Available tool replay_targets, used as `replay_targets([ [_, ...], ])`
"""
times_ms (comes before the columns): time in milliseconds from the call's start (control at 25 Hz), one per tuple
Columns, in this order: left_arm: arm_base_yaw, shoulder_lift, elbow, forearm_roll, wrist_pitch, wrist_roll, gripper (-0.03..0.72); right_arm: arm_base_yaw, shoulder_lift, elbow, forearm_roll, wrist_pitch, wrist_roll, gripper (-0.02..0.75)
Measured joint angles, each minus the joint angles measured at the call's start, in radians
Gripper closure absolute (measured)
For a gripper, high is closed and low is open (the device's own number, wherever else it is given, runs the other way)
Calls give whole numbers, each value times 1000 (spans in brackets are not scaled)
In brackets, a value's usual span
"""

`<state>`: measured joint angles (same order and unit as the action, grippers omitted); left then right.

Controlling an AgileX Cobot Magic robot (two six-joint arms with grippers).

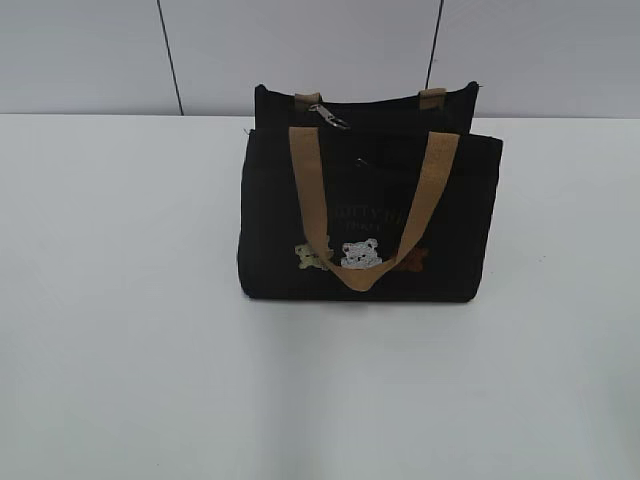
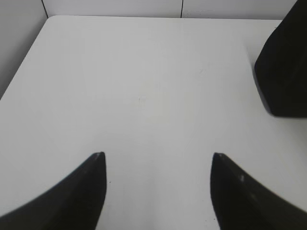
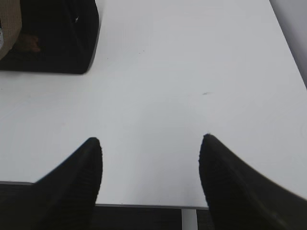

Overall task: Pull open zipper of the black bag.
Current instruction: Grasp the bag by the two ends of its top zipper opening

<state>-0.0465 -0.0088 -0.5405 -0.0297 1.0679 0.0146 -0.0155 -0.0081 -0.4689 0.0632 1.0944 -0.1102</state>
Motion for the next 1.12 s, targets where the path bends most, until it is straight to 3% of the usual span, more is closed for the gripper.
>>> replay_targets([
  [520,0,0,0,38,0,8,179,0,0,0,1,0,0,255],
  [760,0,0,-2,24,-3,66,84,0,0,0,2,-1,0,255],
  [920,0,19,-31,-47,-123,127,69,0,4,-14,12,-2,-18,255],
  [1120,0,235,-35,-179,-353,224,72,0,122,-94,64,-3,-146,255],
])
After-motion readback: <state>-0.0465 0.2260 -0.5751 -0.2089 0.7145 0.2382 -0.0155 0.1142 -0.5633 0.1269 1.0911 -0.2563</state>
